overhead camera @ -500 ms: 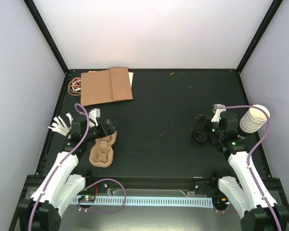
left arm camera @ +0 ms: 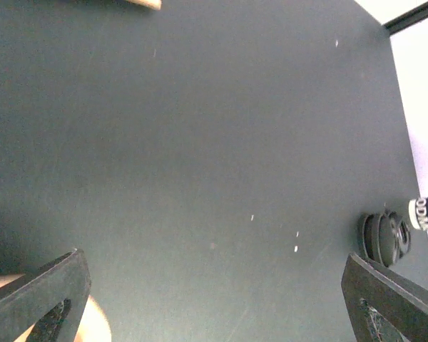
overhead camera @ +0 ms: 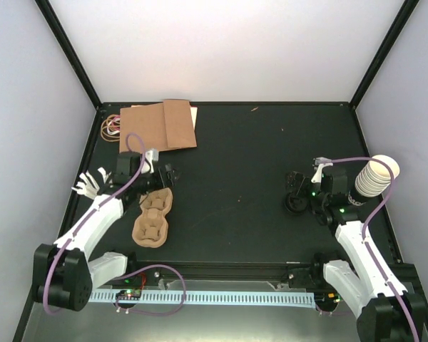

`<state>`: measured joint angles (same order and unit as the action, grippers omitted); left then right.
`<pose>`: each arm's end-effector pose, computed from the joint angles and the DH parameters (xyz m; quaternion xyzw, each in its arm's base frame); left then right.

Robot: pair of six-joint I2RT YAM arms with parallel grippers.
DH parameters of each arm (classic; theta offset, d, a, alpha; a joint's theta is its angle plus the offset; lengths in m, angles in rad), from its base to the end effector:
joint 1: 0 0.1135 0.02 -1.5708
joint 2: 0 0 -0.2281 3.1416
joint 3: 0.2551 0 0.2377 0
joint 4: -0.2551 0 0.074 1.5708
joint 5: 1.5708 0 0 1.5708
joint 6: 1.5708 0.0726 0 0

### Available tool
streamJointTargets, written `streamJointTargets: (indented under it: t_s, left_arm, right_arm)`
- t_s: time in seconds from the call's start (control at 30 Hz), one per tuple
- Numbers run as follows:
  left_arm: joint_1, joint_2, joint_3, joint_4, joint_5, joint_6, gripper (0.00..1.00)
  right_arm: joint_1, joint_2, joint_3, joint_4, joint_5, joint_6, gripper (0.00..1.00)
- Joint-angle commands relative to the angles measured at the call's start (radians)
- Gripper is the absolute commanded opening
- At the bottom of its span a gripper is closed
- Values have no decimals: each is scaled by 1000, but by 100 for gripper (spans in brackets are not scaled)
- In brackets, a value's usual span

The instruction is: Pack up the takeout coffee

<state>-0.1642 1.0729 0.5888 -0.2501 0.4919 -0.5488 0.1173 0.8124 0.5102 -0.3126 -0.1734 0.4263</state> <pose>0.2361 -0.0739 0.1675 -0.0723 0.8888 -0.3460 0.2916 0.2165 0.0381 0.1840 0.0968 0.8802 0.1971 0.4208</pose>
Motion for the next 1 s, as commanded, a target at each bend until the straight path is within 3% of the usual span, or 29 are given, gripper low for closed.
streamJointTargets:
  t_s: [0.0, 0.23, 0.43, 0.63, 0.8, 0.97]
  left_arm:
    - [-3, 83, 158, -39, -88, 85, 99]
    - [1, 377, 399, -126, -265, 129, 97]
    - [19, 598, 549, -131, -288, 149, 93]
    - [70, 711, 631, -96, -245, 162, 90]
    - [108, 812, 712, -87, -133, 186, 71]
    - [128, 904, 767, -52, -64, 179, 66]
  right_arm:
    - [2, 25, -24, 38, 50, 22, 100]
    - [0, 39, -45, 70, 9, 20, 100]
    - [2, 15, -71, 76, -4, 27, 100]
    - [1, -14, -138, 125, -11, 41, 100]
    - [2, -23, -143, 139, -4, 41, 100]
    - [1, -25, -148, 147, -8, 41, 100]
